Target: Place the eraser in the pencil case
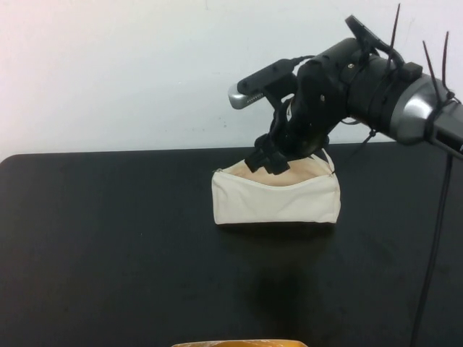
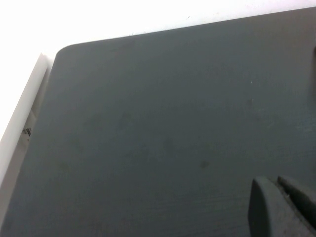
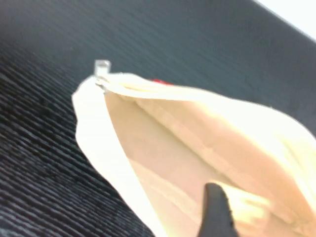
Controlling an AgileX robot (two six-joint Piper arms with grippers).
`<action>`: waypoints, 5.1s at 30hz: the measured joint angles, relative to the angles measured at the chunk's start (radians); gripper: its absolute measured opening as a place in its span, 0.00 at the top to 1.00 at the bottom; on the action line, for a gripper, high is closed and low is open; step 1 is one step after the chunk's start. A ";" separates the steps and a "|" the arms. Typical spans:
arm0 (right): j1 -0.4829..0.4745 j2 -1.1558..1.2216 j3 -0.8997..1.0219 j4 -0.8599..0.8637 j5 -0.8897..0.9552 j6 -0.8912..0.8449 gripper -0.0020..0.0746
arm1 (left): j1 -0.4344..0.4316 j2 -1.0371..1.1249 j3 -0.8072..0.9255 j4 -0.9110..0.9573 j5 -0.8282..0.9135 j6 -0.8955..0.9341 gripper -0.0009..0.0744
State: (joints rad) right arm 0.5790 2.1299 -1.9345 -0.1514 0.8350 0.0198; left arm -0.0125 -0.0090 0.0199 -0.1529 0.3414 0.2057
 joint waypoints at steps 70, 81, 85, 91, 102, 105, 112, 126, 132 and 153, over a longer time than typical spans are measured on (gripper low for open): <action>-0.191 -1.981 1.571 -0.113 -0.374 0.110 0.98 | 0.000 0.000 0.000 0.000 0.000 0.002 0.99; -0.630 -2.140 1.808 0.087 -0.508 -0.110 0.98 | 0.000 0.000 0.000 0.000 0.000 0.002 0.99; -0.648 -2.142 1.906 0.113 -0.554 -0.138 0.98 | 0.000 0.000 0.000 0.000 0.000 0.002 0.99; -0.651 -2.142 1.961 0.117 -0.515 -0.141 0.98 | 0.000 0.000 0.000 0.000 0.000 0.002 0.99; -0.624 -2.142 1.961 0.112 -0.495 -0.122 0.98 | 0.000 0.000 0.000 0.000 0.000 0.002 0.99; -0.587 -2.142 1.961 0.111 -0.493 -0.107 0.98 | 0.000 0.000 0.000 0.000 0.000 0.002 0.99; -0.564 -2.142 1.961 0.108 -0.493 -0.099 0.98 | 0.000 0.000 0.000 0.000 0.000 0.002 0.99; -0.564 -2.142 1.961 0.108 -0.493 -0.099 0.98 | 0.000 0.000 0.000 0.000 0.000 0.002 0.99; -0.564 -2.142 1.961 0.108 -0.493 -0.099 0.98 | 0.000 0.000 0.000 0.000 0.000 0.002 0.99; -0.564 -2.142 1.961 0.108 -0.493 -0.099 0.98 | 0.000 0.000 0.000 0.000 0.000 0.002 0.99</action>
State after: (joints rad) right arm 0.0153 -0.0117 0.0267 -0.0438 0.3420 -0.0796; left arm -0.0125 -0.0090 0.0199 -0.1529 0.3414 0.2073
